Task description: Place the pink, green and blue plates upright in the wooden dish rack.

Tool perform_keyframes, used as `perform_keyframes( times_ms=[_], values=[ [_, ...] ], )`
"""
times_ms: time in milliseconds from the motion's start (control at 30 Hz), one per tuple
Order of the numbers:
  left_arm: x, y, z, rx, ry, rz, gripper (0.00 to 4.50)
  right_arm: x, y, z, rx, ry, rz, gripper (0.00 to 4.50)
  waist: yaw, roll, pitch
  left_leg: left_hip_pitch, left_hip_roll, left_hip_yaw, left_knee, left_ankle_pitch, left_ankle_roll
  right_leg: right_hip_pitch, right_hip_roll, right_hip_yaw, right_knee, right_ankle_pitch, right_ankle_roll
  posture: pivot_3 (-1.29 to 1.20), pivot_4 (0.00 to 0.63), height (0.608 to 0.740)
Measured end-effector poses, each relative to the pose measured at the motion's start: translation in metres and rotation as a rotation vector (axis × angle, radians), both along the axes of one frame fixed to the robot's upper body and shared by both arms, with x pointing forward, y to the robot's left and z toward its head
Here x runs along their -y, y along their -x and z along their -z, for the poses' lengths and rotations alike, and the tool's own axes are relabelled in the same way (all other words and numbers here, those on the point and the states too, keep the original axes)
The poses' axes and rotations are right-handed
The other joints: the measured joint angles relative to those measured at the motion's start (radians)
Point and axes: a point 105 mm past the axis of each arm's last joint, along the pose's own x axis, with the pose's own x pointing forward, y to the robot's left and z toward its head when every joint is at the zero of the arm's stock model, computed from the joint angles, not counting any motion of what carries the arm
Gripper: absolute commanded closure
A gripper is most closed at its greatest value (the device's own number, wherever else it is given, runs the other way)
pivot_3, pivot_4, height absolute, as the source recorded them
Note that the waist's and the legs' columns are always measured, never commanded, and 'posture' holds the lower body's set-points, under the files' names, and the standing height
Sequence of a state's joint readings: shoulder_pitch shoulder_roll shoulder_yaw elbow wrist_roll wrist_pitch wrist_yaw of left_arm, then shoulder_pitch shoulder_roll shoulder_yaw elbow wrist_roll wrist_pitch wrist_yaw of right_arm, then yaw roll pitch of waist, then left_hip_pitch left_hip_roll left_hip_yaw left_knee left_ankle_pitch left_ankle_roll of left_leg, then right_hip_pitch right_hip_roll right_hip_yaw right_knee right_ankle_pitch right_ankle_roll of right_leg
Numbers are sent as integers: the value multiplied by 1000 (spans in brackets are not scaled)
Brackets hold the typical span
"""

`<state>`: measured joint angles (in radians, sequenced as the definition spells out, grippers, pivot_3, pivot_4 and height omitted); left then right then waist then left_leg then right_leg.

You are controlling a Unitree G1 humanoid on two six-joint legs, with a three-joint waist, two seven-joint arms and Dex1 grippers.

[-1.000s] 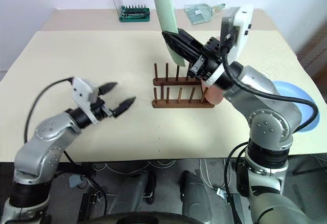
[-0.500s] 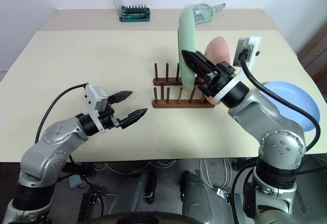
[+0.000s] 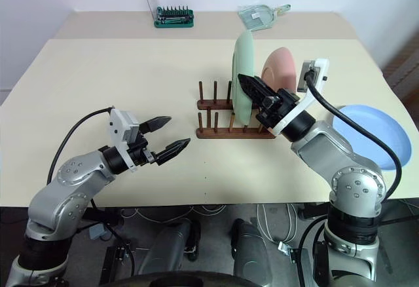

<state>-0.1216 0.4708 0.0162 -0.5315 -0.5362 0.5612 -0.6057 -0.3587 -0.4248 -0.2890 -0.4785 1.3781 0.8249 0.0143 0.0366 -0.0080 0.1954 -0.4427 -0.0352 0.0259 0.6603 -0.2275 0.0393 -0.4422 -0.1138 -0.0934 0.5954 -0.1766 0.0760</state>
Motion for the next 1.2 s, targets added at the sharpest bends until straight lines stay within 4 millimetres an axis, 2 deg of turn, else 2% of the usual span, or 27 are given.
perform_keyframes(
  times_ms=[33,133,367,700,867,1000,1067,1133,1200],
  values=[
    [0,0,0,-1,0,-1,42,0,0,1,-7,3,1,4500,0,0,0,0,0,0,0,0,0,0,0,0,0,0,0,0,150,740],
    [0,0,0,-2,1,-2,0,0,-1,4,-17,8,-1,3516,0,0,0,0,0,0,0,0,0,0,0,0,0,0,0,0,150,740],
    [0,0,1,-2,1,-5,0,-1,-1,4,-19,24,-2,133,0,0,0,0,0,0,0,-1,0,0,0,0,-1,-2,2,0,150,740],
    [0,0,1,-2,2,-2,0,1,2,-5,48,125,-4,133,1,2,1,-1,0,0,0,-1,-1,0,-1,0,-2,-2,3,0,150,740],
    [1,0,0,3,4,3,0,3,8,-24,150,238,-21,133,1,2,1,-1,0,0,-1,-1,-1,0,-1,0,-2,-2,3,0,150,740],
    [2,0,-1,4,4,8,0,5,24,-43,284,360,-78,133,3,4,2,-2,0,1,-1,-2,0,-1,-1,0,-3,-2,3,0,150,740],
    [5,0,-1,6,2,21,0,17,30,-61,384,439,-50,133,6,4,2,-3,0,1,0,-2,1,-1,-2,-1,-3,-2,3,0,150,740],
    [8,2,0,3,-5,45,0,40,32,-75,442,520,12,133,7,3,2,-2,0,1,0,-3,2,1,-2,-2,-6,-2,3,0,150,740],
    [11,4,1,0,-8,65,0,64,30,-77,429,547,68,133,5,3,2,-2,0,1,0,-4,3,3,-2,-2,-9,-2,4,0,150,740]
  ],
)
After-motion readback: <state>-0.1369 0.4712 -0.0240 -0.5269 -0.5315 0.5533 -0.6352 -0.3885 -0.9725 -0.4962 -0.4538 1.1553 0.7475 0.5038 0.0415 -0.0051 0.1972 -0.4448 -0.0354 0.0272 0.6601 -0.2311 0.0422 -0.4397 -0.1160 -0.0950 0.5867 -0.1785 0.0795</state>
